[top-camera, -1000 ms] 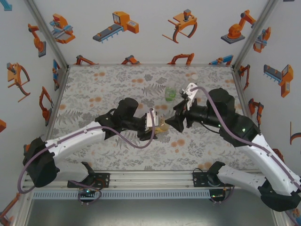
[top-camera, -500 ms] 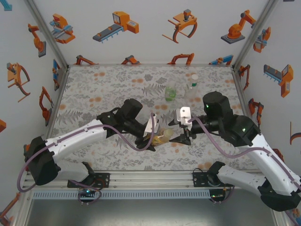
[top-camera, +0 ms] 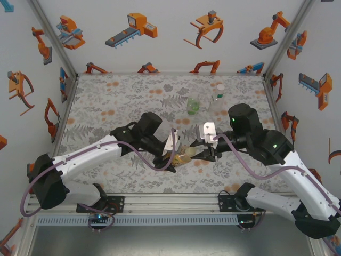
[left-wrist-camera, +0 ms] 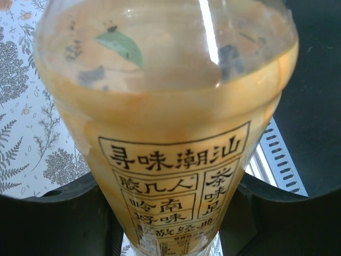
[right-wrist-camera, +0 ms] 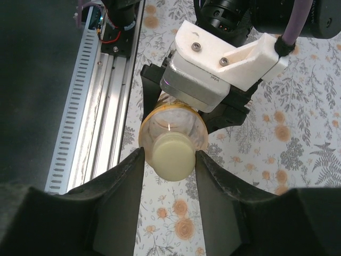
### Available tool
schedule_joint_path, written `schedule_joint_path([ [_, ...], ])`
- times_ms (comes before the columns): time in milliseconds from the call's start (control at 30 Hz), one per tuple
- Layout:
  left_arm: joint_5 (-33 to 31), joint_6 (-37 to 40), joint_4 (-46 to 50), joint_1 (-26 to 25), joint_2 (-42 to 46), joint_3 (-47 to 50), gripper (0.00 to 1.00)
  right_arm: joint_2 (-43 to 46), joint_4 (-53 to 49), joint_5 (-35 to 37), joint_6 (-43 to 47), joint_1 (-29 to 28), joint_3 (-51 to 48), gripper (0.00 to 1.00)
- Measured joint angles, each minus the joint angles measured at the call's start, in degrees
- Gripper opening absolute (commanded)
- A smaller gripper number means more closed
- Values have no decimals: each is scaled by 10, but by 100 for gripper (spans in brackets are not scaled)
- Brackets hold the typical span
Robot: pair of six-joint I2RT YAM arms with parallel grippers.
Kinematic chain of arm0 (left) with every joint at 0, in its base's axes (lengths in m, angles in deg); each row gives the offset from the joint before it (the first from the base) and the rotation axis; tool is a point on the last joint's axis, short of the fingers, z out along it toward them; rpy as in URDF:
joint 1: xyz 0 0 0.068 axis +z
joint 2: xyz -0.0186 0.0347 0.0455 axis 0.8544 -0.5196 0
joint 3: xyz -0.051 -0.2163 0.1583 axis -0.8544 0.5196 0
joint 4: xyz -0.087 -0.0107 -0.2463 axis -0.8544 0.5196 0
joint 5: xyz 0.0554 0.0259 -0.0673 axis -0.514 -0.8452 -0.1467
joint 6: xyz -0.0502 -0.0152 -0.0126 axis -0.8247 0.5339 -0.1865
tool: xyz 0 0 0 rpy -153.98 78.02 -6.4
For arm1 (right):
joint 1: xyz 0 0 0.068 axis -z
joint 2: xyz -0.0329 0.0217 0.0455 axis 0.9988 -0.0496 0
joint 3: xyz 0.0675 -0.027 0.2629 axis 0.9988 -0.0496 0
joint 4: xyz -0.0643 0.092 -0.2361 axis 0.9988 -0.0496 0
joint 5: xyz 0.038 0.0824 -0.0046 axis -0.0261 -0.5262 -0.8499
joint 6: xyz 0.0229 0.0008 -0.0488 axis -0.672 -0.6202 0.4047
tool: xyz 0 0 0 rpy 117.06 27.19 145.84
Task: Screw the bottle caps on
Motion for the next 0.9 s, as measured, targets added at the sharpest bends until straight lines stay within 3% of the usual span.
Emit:
schedule_joint_path([
  [167,1,4,4,-3,0,0,0,0,0,0,2,0,0,27],
  [333,-13,3,-1,-3,0,0,0,0,7,11,-14,0,-2,0],
  [600,-137,-19,-75,-2,13,38,0,20,133,106,-189,0,-79,0],
  [767,-249,-46,-149,4,21,77,0,23,235,226,-378,-1,-140,0],
  [900,-324,-59,-188,5,22,88,0,7,256,326,-520,-6,-144,0],
])
